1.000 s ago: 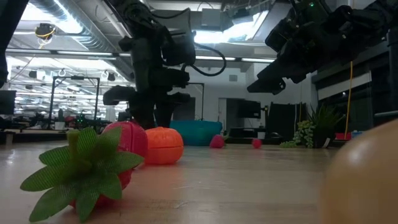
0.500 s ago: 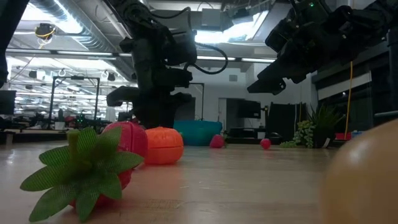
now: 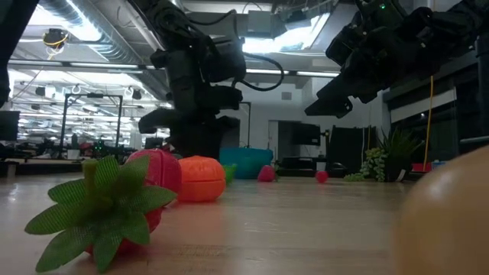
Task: Pick and placing Produce into tupperware
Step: Put the green peas into the blue bin
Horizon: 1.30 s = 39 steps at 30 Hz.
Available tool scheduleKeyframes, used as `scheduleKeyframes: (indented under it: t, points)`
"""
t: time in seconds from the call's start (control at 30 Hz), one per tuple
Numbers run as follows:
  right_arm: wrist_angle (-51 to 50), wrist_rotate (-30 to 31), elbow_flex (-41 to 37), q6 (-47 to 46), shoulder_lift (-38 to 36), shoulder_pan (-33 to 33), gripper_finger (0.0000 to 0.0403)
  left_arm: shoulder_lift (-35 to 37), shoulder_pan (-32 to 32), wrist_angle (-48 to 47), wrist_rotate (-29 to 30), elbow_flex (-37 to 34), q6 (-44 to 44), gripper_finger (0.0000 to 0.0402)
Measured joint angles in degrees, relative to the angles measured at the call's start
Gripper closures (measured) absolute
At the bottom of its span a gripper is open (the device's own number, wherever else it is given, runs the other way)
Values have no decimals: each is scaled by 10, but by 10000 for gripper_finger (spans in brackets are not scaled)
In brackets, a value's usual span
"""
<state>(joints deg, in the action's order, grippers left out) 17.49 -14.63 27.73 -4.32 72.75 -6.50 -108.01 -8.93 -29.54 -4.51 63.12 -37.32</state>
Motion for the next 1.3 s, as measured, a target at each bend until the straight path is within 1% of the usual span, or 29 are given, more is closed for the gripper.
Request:
scheduleKeyframes:
  t: [0.33, 0.5, 0.83, 0.93, 1.0, 1.13, 1.2, 1.3]
  points:
    - [-11, 0, 0, 0, 0, 0, 114, -12, 4, 14, 3, 1, 15, 272]
    - [-12, 0, 0, 0, 0, 0, 114, -8, 4, 21, 3, -1, 25, 283]
    - [-12, 0, 0, 0, 0, 0, 114, 3, 4, 14, 7, -4, 27, 283]
    - [-12, 0, 0, 0, 0, 0, 114, 24, 3, 4, 14, -7, 29, 284]
    - [-12, 0, 0, 0, 0, 0, 114, 41, 3, -20, 23, -10, 29, 286]
    - [-12, 0, 0, 0, 0, 0, 114, 93, 0, -32, 46, -8, 51, 287]
    - [-13, 0, 0, 0, 0, 0, 114, 115, -4, -50, 45, -9, 67, 287]
    - [-13, 0, 0, 0, 0, 0, 114, 142, -9, -52, 45, -9, 83, 287]
